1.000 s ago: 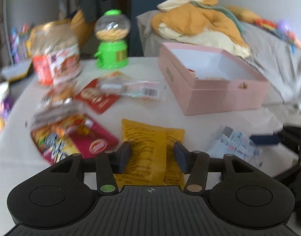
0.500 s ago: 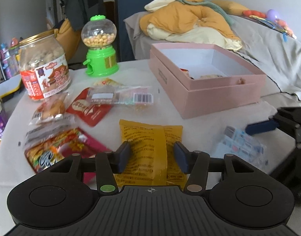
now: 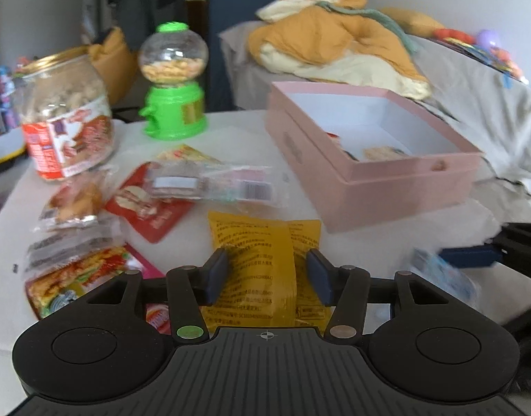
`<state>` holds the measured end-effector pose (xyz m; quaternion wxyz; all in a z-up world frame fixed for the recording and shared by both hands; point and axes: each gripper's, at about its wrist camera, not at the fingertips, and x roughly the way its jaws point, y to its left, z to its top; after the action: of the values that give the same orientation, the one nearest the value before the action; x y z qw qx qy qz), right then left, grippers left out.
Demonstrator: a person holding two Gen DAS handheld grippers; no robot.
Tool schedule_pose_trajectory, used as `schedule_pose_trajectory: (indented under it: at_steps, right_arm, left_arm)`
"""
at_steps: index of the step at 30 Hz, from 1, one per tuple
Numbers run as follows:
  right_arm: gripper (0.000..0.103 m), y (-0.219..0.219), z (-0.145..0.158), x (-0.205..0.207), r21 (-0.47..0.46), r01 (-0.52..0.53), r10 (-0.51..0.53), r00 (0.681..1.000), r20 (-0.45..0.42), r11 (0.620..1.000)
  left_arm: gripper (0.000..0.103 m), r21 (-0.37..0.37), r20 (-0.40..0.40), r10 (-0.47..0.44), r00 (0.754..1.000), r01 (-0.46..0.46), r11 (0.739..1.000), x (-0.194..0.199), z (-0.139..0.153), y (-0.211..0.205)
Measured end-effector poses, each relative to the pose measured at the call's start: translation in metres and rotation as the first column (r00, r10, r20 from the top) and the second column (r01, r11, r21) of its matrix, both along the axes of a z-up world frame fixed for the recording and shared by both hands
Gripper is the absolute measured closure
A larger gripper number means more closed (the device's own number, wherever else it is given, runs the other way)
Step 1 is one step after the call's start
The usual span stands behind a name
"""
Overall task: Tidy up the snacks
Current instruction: 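Carry the yellow bag and the candy-cube bag toward the pink box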
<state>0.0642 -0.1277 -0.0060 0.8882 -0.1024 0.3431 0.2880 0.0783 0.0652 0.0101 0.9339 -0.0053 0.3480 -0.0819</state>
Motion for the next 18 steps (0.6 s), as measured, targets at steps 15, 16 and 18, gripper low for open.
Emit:
schedule_pose_trajectory:
  at_steps: [15,16,18]
  right_arm:
    - [0.025,-0.059,0.000,-0.008,0.080,0.139,-0.137,0.990,-0.035,0.987]
    - [0.023,-0.059,-0.001,-0.008,0.078,0.140,-0.138,0.990,-0.034,0.987]
    - [0.021,-0.053,-0.002,-0.010,0.050,0.132,-0.131,0.991,-0.021,0.990]
  left_arm:
    - [0.048,0.045,-0.001,-0.228,0.974,0.228,0.973,-0.068,-0.002,-0.038]
    - [0.048,0.037,-0.007,-0.226,0.974,0.226,0.973,-0.066,-0.002,-0.037]
    - [0.048,0.037,-0.018,-0.229,0.973,0.230,0.973,-0.064,-0.001,-0.037]
